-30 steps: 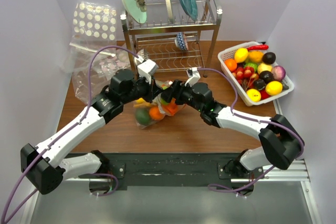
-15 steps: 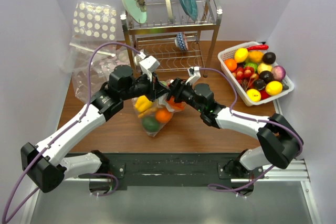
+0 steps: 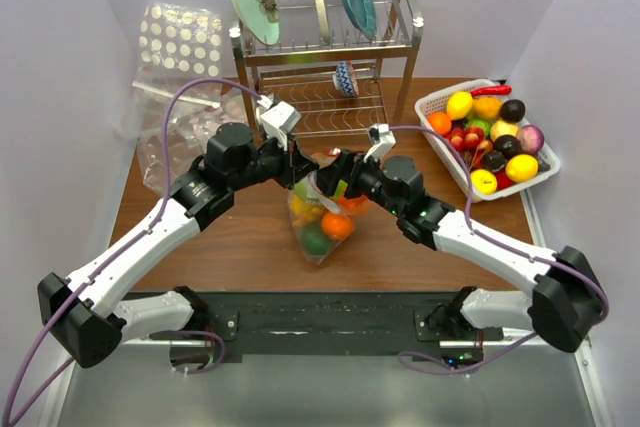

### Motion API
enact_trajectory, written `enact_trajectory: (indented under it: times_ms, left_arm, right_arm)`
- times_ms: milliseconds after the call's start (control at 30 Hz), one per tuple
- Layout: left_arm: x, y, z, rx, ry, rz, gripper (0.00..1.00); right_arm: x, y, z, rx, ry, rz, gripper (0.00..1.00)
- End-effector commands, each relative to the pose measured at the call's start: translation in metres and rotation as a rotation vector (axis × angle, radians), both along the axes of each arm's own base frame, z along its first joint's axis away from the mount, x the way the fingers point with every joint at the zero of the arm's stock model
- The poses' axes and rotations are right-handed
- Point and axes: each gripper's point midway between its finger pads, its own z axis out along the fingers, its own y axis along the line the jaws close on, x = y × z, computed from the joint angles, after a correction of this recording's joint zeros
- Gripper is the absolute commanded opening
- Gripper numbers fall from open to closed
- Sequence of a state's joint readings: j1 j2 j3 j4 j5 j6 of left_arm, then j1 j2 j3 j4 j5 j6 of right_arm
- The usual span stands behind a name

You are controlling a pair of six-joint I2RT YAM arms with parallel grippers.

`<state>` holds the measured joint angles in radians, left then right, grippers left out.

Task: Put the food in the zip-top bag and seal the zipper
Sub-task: Place the fake fruit in the zipper food storage bag, then zip the zipper food storage bag at the center of the board.

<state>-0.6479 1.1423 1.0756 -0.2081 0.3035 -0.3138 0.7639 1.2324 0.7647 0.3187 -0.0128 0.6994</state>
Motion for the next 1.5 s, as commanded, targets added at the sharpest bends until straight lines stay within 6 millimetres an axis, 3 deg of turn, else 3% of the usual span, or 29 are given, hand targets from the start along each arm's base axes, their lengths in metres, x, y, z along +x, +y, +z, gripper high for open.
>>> enact_trajectory:
  times_ms: [0,100,133,167,300,433,567,767,967,1033,1100,1233,1300,1400,1433,1467]
  left_arm:
    - [0.014,0.011,0.035,-0.043,-0.102,0.095,0.0]
    - [0.015,0.011,0.027,-0.021,-0.096,0.09,0.0]
    - [0.015,0.011,0.024,-0.016,-0.096,0.086,0.0]
    - [0.015,0.011,0.021,-0.011,-0.093,0.083,0.0]
    - [0.015,0.009,0.016,0.0,-0.089,0.072,0.0]
    - [0.015,0.01,0.016,0.006,-0.094,0.075,0.0]
    - [0.017,0.014,0.012,0.023,-0.097,0.096,0.0]
    - [0.02,0.017,0.005,0.042,-0.095,0.111,0.0]
    - [0.022,0.017,0.005,0.043,-0.097,0.115,0.0]
    - [0.022,0.016,0.003,0.045,-0.096,0.112,0.0]
    - [0.023,0.015,0.0,0.051,-0.089,0.111,0.0]
    - [0.024,0.014,-0.002,0.056,-0.083,0.111,0.0]
    - [0.025,0.014,-0.002,0.058,-0.083,0.115,0.0]
    - [0.025,0.014,-0.005,0.063,-0.069,0.118,0.0]
    - [0.025,0.014,-0.005,0.063,-0.066,0.117,0.0]
    - [0.024,0.014,-0.006,0.065,-0.058,0.116,0.0]
  right_arm:
    - [-0.007,-0.021,0.034,-0.074,-0.068,-0.036,0.89]
    - [-0.015,-0.036,0.044,-0.144,-0.098,-0.034,0.86]
    - [-0.021,-0.043,0.038,-0.189,-0.075,-0.03,0.86]
    - [-0.023,-0.045,0.046,-0.198,-0.087,-0.026,0.84]
    - [-0.029,-0.061,0.046,-0.302,-0.07,-0.034,0.8]
    - [-0.036,-0.075,0.017,-0.445,0.052,-0.033,0.76]
    - [-0.045,-0.069,-0.014,-0.476,0.136,0.03,0.74]
    - [-0.055,-0.054,-0.027,-0.39,0.151,0.094,0.65]
    - [-0.051,-0.069,-0.048,-0.488,0.219,0.031,0.59]
    - [-0.051,-0.073,-0.052,-0.504,0.226,0.015,0.54]
    - [-0.052,-0.075,-0.055,-0.519,0.239,0.014,0.36]
    - [-0.05,-0.076,-0.049,-0.532,0.241,0.002,0.02]
    - [-0.046,-0.077,-0.043,-0.548,0.232,-0.005,0.0]
    - [-0.036,-0.072,-0.015,-0.538,0.183,-0.014,0.0]
    - [-0.029,-0.067,0.011,-0.509,0.141,-0.024,0.0]
    - [-0.025,-0.067,0.024,-0.512,0.112,-0.027,0.0]
